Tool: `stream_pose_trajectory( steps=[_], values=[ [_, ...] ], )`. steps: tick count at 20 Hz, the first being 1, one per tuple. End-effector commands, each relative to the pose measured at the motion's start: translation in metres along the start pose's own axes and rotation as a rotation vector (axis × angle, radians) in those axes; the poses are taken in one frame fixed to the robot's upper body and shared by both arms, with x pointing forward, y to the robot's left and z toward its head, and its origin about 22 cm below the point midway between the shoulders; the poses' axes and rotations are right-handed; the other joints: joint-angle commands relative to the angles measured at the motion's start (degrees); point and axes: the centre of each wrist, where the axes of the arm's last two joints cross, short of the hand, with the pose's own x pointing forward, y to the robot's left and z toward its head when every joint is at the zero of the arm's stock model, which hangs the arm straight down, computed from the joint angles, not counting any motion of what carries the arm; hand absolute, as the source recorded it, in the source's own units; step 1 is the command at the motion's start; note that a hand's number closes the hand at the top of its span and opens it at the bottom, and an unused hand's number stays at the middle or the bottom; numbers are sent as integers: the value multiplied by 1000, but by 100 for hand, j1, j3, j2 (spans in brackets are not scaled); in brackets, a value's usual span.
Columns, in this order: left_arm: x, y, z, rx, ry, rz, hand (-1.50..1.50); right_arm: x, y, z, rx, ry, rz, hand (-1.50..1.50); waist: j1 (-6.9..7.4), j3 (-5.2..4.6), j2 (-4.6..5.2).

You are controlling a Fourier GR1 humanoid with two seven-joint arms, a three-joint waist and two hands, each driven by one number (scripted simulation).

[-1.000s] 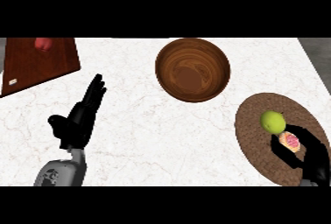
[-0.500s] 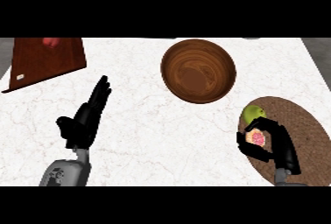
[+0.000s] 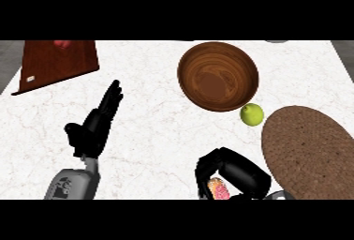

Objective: Pick the cupcake from the placemat and place it in the bowl

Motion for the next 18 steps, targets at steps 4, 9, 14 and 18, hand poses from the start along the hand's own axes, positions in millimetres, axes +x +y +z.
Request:
stream_pose_trajectory(
  steps=[4, 9, 14, 18],
  values=[
    [-11, 11, 20, 60, 7, -14, 0, 72, -35, 35, 95, -421, 34, 150, -430, -3, -23],
    [-4, 23, 11, 64, 10, 2, 0, 122, -68, 57, 0, -403, 139, 150, -426, -9, 5],
    [-12, 6, 6, 72, 7, 1, 0, 154, -100, 44, -64, -357, 194, 150, -369, -11, 24],
    [9, 6, 6, 47, 6, 1, 0, 187, -110, 40, -87, -311, 185, 150, -365, -12, 5]
  ],
)
